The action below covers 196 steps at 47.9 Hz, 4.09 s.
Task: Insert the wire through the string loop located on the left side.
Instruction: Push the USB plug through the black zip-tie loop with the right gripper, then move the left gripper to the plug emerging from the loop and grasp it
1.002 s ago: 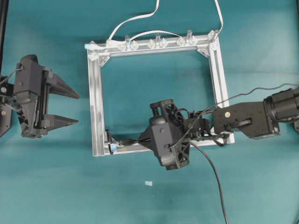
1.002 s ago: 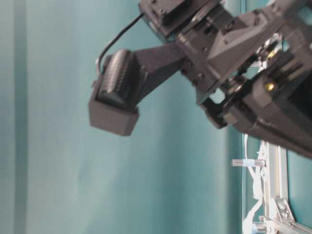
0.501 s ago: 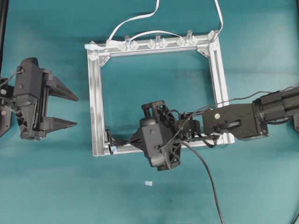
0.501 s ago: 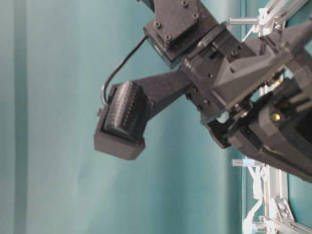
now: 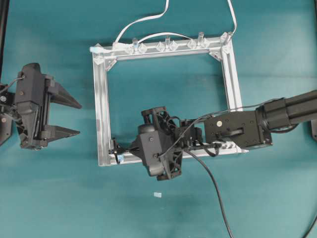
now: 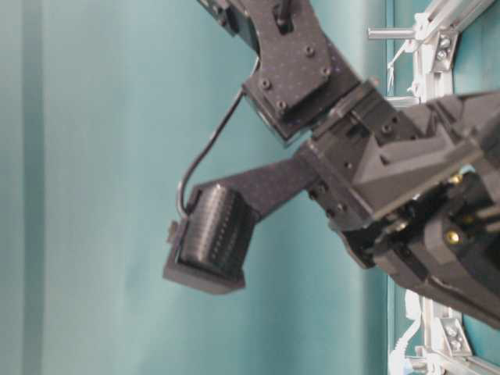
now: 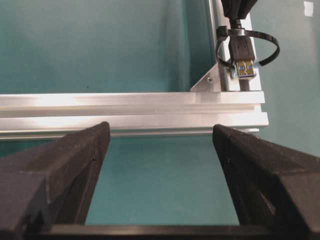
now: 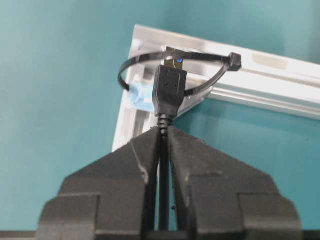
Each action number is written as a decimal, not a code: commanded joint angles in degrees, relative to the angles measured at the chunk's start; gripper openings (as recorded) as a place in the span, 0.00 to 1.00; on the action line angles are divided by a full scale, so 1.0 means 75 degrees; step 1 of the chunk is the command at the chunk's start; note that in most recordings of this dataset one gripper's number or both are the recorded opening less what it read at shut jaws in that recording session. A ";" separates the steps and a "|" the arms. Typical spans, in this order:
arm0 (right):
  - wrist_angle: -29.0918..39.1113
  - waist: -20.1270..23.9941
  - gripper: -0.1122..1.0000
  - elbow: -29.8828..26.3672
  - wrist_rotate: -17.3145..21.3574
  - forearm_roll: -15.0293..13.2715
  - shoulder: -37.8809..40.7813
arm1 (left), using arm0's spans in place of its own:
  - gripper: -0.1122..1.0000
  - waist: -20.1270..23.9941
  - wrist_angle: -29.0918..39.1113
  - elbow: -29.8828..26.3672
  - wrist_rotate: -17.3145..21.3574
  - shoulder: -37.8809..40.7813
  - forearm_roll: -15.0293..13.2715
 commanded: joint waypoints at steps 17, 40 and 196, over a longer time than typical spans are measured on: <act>-0.0023 -0.0094 0.18 -0.0527 -0.0012 -0.0023 0.0082 | 0.85 -0.0047 -0.0035 -0.0012 -0.0035 -0.0012 0.0012; -0.0023 -0.0094 0.18 -0.0680 -0.0012 -0.0023 0.0199 | 0.85 -0.0047 -0.0035 -0.0012 -0.0035 -0.0023 0.0012; -0.0035 -0.0094 0.18 -0.0656 -0.0012 -0.0047 0.0199 | 0.53 -0.1207 -0.0070 -0.2203 -0.1078 0.3820 0.0012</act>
